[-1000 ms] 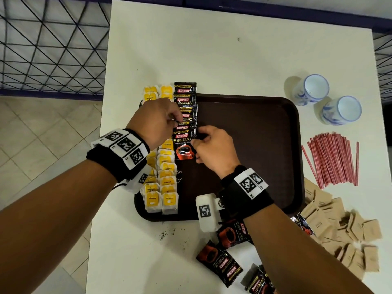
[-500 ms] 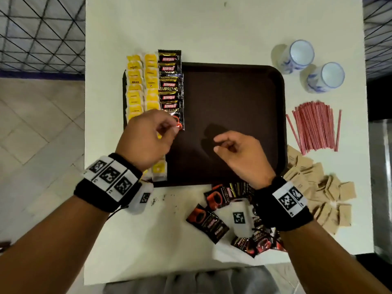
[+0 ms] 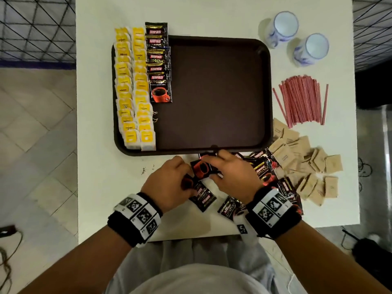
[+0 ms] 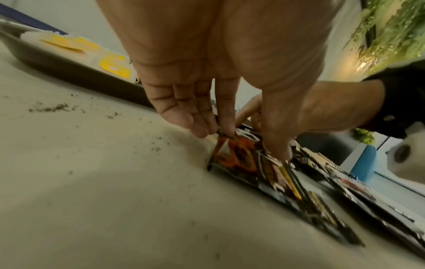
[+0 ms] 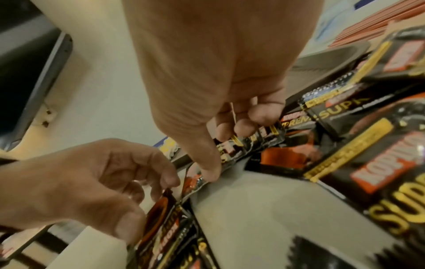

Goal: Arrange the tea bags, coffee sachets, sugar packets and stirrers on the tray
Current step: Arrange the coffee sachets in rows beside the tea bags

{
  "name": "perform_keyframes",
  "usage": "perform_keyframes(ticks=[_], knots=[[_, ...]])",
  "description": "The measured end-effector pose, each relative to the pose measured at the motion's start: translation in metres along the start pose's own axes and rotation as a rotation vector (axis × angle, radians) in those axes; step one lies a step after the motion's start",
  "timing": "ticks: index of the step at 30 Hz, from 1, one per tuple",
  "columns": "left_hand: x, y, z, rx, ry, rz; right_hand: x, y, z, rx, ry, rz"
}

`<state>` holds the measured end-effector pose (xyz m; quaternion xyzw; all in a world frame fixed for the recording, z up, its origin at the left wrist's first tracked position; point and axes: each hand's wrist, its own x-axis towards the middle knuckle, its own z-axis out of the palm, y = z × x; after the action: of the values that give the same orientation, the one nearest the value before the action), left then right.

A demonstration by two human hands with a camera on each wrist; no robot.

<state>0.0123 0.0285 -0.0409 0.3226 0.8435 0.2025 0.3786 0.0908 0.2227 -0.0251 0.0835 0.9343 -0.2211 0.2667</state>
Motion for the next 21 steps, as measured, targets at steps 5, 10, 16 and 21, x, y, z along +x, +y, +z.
perform_keyframes(ticks=[5,10,16,21], knots=[[-0.007,0.002,0.018,0.054,0.022,-0.030,0.003,0.001,0.003,-0.098,0.009,-0.090],[-0.008,0.006,0.028,0.048,0.053,-0.009,0.004,0.002,0.002,-0.125,0.013,-0.087],[-0.012,0.002,0.032,0.095,0.144,0.086,0.001,0.005,0.011,-0.148,0.182,-0.073],[-0.008,-0.003,0.028,0.095,0.146,0.183,-0.001,0.012,-0.001,-0.011,0.067,-0.092]])
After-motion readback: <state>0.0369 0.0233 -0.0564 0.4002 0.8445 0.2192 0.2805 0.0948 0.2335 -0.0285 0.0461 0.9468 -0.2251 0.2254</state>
